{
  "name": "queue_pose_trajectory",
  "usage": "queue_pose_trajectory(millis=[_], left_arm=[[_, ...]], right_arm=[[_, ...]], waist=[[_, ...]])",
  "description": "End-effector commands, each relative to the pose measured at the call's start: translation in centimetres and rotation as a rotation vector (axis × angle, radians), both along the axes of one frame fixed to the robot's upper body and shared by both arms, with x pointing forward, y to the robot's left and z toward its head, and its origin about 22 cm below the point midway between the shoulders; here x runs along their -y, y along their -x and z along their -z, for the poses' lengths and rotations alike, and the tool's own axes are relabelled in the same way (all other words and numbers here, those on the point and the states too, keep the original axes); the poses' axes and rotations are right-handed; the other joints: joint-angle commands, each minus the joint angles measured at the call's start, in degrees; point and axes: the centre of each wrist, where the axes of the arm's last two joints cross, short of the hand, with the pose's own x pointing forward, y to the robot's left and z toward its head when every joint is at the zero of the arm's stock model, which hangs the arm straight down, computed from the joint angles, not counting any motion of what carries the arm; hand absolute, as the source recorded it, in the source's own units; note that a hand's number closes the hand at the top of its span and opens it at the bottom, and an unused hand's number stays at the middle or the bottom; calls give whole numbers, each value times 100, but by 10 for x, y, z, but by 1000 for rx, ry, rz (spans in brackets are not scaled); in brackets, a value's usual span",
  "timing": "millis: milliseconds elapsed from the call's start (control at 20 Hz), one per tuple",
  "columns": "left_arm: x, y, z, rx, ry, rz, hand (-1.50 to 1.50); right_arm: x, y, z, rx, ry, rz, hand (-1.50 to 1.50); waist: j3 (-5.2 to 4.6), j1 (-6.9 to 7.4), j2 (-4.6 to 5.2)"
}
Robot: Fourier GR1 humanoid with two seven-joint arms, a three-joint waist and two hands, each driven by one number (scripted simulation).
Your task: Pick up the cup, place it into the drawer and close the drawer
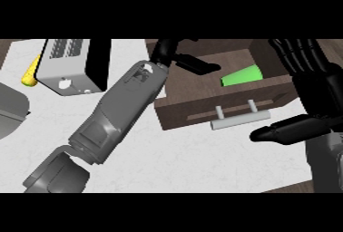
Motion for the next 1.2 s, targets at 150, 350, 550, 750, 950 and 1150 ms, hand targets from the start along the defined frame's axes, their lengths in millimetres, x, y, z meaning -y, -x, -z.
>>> queue_pose_trajectory(millis=[150,350,550,750,950,1150], left_arm=[[2,4,-3,40,215,16,-150],[3,3,-11,89,342,50,-150],[6,1,-21,127,383,-26,-150],[5,1,-17,133,395,-64,-150],[-1,1,-5,125,415,-79,-150],[-6,2,-1,121,483,-31,-150]], right_arm=[[-35,0,0,-15,6,-312,150],[-38,4,13,-89,84,-485,150],[-29,9,15,-186,394,-514,150],[-19,15,17,-218,556,-435,-150],[-21,23,20,-136,749,-301,-150],[-27,17,75,-221,799,-224,-150]], waist=[[-6,-131,12],[-7,1,-26],[-12,215,-98],[-5,418,-144],[0,684,-177],[-1,994,-191]])
